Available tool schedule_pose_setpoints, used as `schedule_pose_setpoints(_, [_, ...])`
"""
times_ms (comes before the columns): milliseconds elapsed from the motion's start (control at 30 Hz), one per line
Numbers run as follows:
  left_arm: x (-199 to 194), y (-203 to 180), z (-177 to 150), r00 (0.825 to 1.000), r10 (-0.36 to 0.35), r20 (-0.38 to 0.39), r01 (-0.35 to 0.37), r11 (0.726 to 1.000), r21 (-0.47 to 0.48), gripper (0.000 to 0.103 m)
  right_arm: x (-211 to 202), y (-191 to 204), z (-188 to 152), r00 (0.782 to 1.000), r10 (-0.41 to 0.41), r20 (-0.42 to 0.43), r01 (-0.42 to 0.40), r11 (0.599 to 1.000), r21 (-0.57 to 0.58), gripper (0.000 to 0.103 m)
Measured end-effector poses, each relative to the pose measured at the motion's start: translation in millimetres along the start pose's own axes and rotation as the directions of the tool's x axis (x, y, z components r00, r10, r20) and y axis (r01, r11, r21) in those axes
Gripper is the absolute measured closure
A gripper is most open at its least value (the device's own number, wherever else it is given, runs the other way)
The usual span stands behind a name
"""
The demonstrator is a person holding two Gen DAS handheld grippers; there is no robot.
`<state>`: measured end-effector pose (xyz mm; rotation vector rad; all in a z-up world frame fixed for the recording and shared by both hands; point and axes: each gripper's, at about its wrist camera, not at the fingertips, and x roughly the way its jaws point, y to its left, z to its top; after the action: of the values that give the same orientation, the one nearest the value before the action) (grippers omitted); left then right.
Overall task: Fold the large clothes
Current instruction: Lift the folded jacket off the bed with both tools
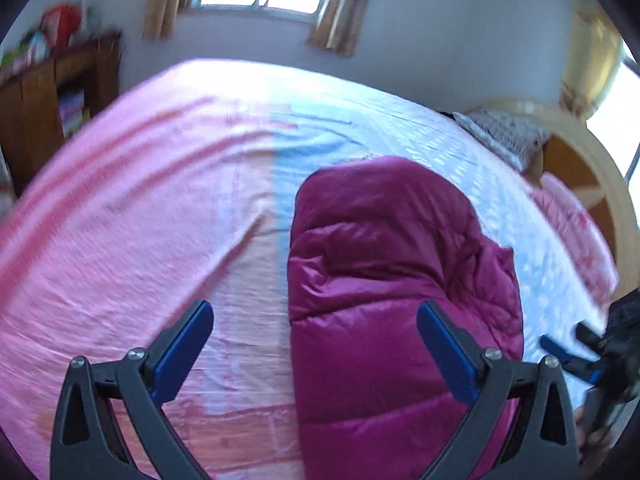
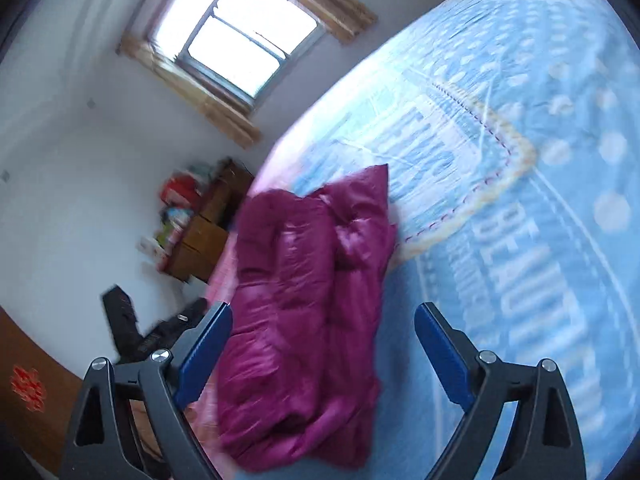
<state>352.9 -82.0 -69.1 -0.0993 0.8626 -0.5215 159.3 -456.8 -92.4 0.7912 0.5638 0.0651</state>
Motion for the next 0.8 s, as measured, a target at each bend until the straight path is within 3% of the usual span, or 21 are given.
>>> schedule_pose_setpoints(233, [42,-2,-23,0.994,-0.086,-0.069,0.084,0.996,-0.041,0.0,84,-3,12,0.987,-0.051,-0.152,0.038,0.995,-0.089,0.01])
schedule_pose_setpoints(367, [50,7,-27,0.987,-0.136,-0.086,0.13,0.988,-0.079,0.0,102,8,4,0.989,-0.098,-0.113,0.072,0.974,-0.216,0.008])
schedule_pose_setpoints(667, [53,-11,-28,0.996,-0.06,-0.07,0.061,0.998,0.009,0.0,120,31,-2,0.972,-0.171,-0.158,0.11,0.935,-0.337,0.008])
schedule_pose_setpoints(800, [55,-18,-28,0.998,-0.023,-0.06,0.025,0.999,0.023,0.003,124,42,-7,0.971,-0.178,-0.161,0.105,0.918,-0.382,0.022])
